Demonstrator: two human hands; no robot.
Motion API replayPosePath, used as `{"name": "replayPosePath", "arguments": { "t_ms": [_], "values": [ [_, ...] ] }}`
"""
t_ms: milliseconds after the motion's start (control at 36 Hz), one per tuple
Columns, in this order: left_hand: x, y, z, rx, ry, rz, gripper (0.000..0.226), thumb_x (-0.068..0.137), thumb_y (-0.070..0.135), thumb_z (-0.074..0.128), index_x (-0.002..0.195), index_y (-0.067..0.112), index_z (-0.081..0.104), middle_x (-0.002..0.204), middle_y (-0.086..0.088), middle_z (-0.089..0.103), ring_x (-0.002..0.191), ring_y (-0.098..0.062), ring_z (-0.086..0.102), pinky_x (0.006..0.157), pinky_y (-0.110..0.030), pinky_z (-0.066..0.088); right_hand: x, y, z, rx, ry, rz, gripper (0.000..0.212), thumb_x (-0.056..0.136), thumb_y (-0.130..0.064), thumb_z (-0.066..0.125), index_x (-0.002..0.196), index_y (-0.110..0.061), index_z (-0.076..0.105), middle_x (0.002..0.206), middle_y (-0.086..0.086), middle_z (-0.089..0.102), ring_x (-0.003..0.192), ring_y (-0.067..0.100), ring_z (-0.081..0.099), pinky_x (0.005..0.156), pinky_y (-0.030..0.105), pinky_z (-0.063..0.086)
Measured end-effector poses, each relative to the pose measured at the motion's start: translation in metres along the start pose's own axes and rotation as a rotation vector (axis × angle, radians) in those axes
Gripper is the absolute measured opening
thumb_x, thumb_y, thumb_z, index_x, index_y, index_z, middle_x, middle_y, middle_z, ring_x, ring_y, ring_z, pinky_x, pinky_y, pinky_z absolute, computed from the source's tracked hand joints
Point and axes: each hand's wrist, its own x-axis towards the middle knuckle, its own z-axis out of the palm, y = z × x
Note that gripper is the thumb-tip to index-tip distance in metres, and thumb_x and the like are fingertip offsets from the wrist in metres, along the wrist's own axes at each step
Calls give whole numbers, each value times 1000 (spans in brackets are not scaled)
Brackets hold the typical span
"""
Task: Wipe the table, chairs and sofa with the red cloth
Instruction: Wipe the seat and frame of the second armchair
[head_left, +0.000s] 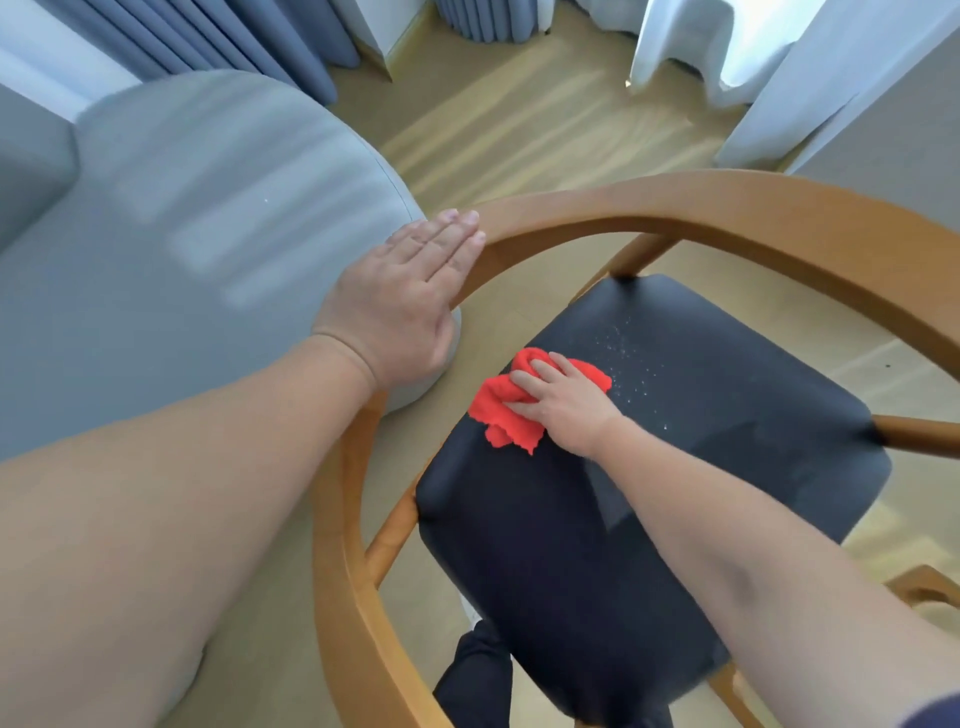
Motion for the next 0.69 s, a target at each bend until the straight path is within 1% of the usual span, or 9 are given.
{"name": "replayPosePath", "arguments": {
  "t_ms": [56,167,222,278,306,417,472,583,694],
  "values": [
    [0,-3,2,0,-2,6,55,79,7,42,131,-4,51,138,-20,49,128,-35,48,103,-48,41,-3,18,-5,16,20,41,41,75,-19,68,115,-29,69,117,6,58,102,35,53,103,54,38],
    [-1,-3,3,-13,-1,6,55,79,7,41,132,-4,51,139,-20,49,128,-35,48,102,-49,41,-8,42,-9,30,-32,131,46,78,-16,63,122,-30,65,124,8,54,109,36,49,107,53,33],
    [-1,2,3,-21,-1,8,55,78,8,40,131,-4,52,138,-20,49,128,-35,48,103,-49,41,-12,48,-8,43,-35,196,45,82,-18,52,123,-30,64,128,9,53,113,38,48,108,54,31],
    [-1,5,1,-22,-4,9,57,78,10,40,132,-3,52,138,-19,49,128,-34,48,104,-48,40,-15,54,-11,77,-47,287,53,83,-25,32,126,-30,63,132,11,51,118,39,46,109,55,29],
    [-1,5,1,-23,-10,7,58,77,11,40,132,-2,52,139,-18,49,128,-34,48,104,-48,40,-17,60,-14,92,-39,343,57,82,-27,26,128,-30,61,133,12,50,120,40,44,110,55,27],
    [-2,5,1,-7,-33,-11,60,76,13,39,133,1,51,140,-15,49,129,-31,47,104,-48,40,-26,97,-26,120,0,643,53,90,-23,35,141,-36,44,139,13,41,130,39,31,112,46,20],
    [-1,5,0,-13,-34,-15,60,76,13,39,134,0,51,140,-16,48,129,-32,47,104,-48,40,-27,105,-29,137,-35,721,53,94,-25,39,145,-38,37,141,12,35,131,38,28,113,43,21],
    [-1,4,-1,-14,-49,-17,60,77,14,38,133,-1,51,140,-17,48,129,-33,46,105,-47,39,-22,100,-18,255,-8,780,55,90,-22,47,142,-39,41,142,11,34,131,39,28,114,44,22],
    [0,4,-1,-18,-35,-9,59,77,13,38,132,-2,52,139,-18,49,128,-33,47,105,-47,39,-22,81,-15,252,41,793,57,81,-18,38,136,-20,53,135,20,45,119,45,39,107,50,30]
  ]
}}
